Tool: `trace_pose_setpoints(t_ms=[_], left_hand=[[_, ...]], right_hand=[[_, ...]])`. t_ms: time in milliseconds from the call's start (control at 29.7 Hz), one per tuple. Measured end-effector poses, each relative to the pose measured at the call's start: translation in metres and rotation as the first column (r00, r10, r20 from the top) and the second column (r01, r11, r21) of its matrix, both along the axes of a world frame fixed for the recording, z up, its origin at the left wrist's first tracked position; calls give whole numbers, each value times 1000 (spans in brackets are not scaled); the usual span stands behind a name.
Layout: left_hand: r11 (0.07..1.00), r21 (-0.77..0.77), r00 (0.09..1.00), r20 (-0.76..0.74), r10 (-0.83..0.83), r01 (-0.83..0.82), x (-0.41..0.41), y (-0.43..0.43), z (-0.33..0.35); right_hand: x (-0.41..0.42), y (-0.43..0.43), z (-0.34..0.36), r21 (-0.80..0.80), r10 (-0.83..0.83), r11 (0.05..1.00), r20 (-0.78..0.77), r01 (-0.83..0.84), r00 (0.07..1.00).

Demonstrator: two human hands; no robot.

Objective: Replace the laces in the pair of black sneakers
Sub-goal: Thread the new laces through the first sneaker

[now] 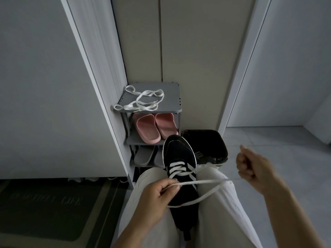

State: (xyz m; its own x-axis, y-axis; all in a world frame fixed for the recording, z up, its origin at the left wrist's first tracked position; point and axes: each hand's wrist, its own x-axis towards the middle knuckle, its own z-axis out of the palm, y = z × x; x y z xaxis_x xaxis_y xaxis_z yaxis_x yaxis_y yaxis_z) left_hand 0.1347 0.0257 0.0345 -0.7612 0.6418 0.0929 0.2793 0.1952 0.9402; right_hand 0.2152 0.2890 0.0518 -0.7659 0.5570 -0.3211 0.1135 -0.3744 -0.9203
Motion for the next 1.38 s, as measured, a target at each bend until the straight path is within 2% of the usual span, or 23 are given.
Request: trace_pose_setpoints(t_ms=[34,67,101,134,168,202,235,303,370,471,571,639,706,807,975,1076,1177,1277,1378], left_hand=[[1000,2,999,-51,19,-18,-2,-2,0],[1000,-10,994,-112,18,-19,-3,-2,0],[999,-38,987,-160,-7,1,-2,-1,1],[997,-74,975,-218,-46,31,0,2,1],[992,-105,956,-279,-91,64,2,5,3],[988,-126,937,-326,-124,87,3,9,2],[985,-141,926,-347,-146,102,4,12,3],[980,-169,931,-328,-159,108,6,17,6],[970,-218,924,-338,-176,105,5,18,4],[946,-316,899,-390,-200,73,4,18,-2],[942,-320,924,-321,-208,101,7,16,-5],[977,-183,987,-98,-128,108,11,16,-4],[998,-49,984,173,-35,44,12,15,-5],[999,18,948,316,23,-30,10,17,-5],[999,20,932,362,26,-36,10,23,-1],[999,6,922,384,45,-51,12,24,-3],[991,-114,948,301,99,-67,16,23,-7],[976,-210,961,256,108,-54,17,29,-7],[972,-228,957,264,120,-59,18,36,-6]], right_hand=[[-2,-5,-4,160,-45,987,149,21,988],[-4,-11,-11,341,-80,940,296,-27,952],[-7,-19,-15,563,-154,817,418,-122,895],[-7,-30,-18,751,-252,638,416,-173,874],[-7,-42,-15,870,-257,480,260,-111,931],[-7,-55,-11,913,-151,407,102,-32,983],[-7,-69,-6,908,0,417,44,-40,999],[-6,-96,1,792,302,532,154,-300,941],[-6,-105,-4,656,401,622,202,-428,893],[-1,-99,-7,563,419,677,233,-473,877],[3,-97,-5,536,401,711,222,-455,889],[4,-94,-2,551,373,716,218,-429,902],[5,-89,0,572,333,716,224,-400,916],[5,-88,-2,629,306,659,275,-411,911],[-1,-95,-5,572,366,676,287,-465,885],[-2,-94,-6,628,295,669,267,-398,917],[-2,-86,-8,686,222,644,256,-338,941],[-8,-80,-10,707,200,576,366,-411,909],[-16,-80,-11,754,167,478,424,-449,890]])
